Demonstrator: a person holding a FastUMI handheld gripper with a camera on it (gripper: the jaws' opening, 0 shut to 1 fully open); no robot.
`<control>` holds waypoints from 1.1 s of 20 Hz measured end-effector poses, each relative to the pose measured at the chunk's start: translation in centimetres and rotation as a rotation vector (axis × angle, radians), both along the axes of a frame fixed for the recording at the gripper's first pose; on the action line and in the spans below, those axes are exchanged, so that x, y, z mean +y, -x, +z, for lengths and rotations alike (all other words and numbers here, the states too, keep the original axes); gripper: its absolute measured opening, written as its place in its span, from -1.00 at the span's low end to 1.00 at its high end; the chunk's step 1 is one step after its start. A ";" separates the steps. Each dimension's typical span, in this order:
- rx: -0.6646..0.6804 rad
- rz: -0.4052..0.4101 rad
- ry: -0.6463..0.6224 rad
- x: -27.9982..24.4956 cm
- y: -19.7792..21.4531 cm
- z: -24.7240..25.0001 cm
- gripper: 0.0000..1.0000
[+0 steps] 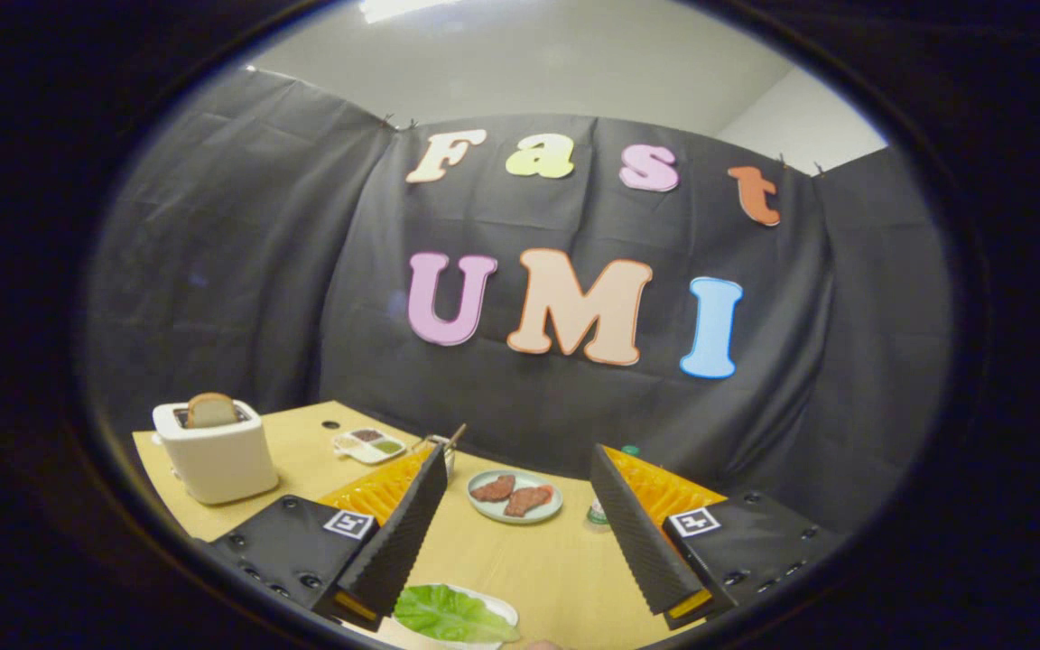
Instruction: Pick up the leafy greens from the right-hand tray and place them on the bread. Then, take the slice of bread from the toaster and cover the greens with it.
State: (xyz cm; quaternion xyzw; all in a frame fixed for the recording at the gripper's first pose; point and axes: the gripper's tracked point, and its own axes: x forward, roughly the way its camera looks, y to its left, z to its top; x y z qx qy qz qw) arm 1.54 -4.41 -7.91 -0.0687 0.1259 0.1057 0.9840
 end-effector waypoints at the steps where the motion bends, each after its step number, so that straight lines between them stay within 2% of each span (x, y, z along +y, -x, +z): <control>1: 0.023 0.017 0.000 0.0 -0.1 -0.6 1.00; 7: 0.115 0.109 0.029 0.0 -0.4 -4.1 1.00; 13: 0.217 0.252 0.067 1.0 -0.2 -7.4 1.00; 22: 0.393 0.511 0.141 3.7 2.5 -14.0 1.00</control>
